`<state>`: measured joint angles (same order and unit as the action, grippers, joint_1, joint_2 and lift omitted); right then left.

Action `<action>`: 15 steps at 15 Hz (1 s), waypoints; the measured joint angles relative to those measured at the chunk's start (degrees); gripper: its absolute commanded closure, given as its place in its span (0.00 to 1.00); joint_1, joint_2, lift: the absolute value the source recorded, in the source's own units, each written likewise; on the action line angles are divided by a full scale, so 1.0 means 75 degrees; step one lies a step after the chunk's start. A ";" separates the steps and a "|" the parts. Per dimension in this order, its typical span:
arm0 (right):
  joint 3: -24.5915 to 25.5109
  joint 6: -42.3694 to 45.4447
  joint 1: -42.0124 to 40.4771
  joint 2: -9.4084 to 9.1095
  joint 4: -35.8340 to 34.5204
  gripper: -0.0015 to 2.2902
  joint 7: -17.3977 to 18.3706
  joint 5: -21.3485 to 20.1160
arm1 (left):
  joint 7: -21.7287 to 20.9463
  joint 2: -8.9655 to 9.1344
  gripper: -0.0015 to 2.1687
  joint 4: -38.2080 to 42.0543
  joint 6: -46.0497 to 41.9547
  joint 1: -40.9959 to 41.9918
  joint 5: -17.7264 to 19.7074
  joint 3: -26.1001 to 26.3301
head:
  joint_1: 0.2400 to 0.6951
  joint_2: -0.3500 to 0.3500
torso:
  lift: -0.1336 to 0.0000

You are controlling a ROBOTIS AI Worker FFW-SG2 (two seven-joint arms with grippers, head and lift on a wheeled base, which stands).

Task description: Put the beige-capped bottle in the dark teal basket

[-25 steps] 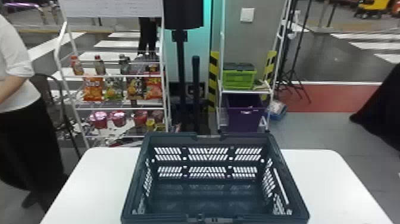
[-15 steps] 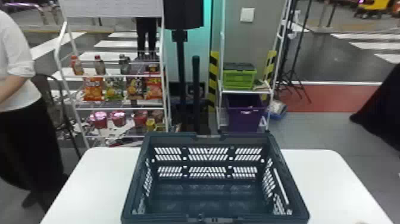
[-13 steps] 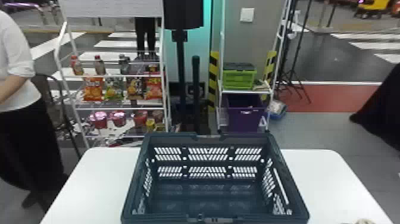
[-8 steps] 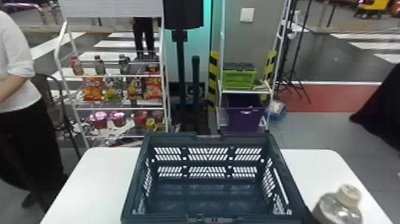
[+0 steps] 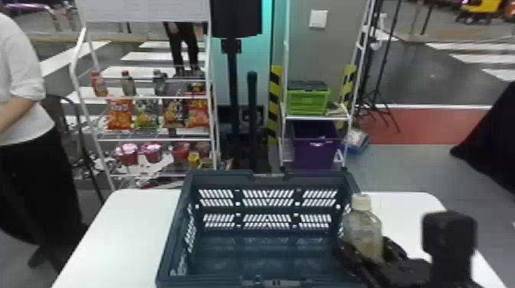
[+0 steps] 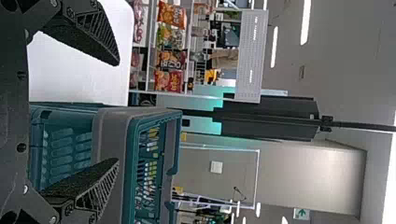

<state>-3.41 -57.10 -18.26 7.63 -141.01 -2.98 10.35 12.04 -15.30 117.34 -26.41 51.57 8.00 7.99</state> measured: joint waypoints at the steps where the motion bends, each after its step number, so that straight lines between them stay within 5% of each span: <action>1: -0.0211 -0.0539 0.0507 0.0025 0.0178 0.90 0.0132 0.0024 | 0.0000 0.0007 0.07 -0.0037 -0.0039 0.0005 0.0001 0.0000 | 0.57 0.50 | 1.00; 5: -0.0942 -0.1733 0.1897 0.0011 0.1200 0.90 0.0412 0.0105 | 0.0054 0.0013 0.07 -0.0050 -0.0181 0.0015 0.0023 -0.0026 | 0.57 0.50 | 1.00; 15: -0.1280 -0.3546 0.4161 -0.0796 0.3798 0.89 0.0667 0.0568 | 0.0046 -0.0026 0.07 -0.0049 -0.0115 -0.0035 0.0154 -0.0159 | 0.57 0.50 | 1.00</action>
<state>-13.01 -83.70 12.95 1.67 -112.52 2.02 14.61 12.39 -15.49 116.97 -27.27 51.31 9.15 6.79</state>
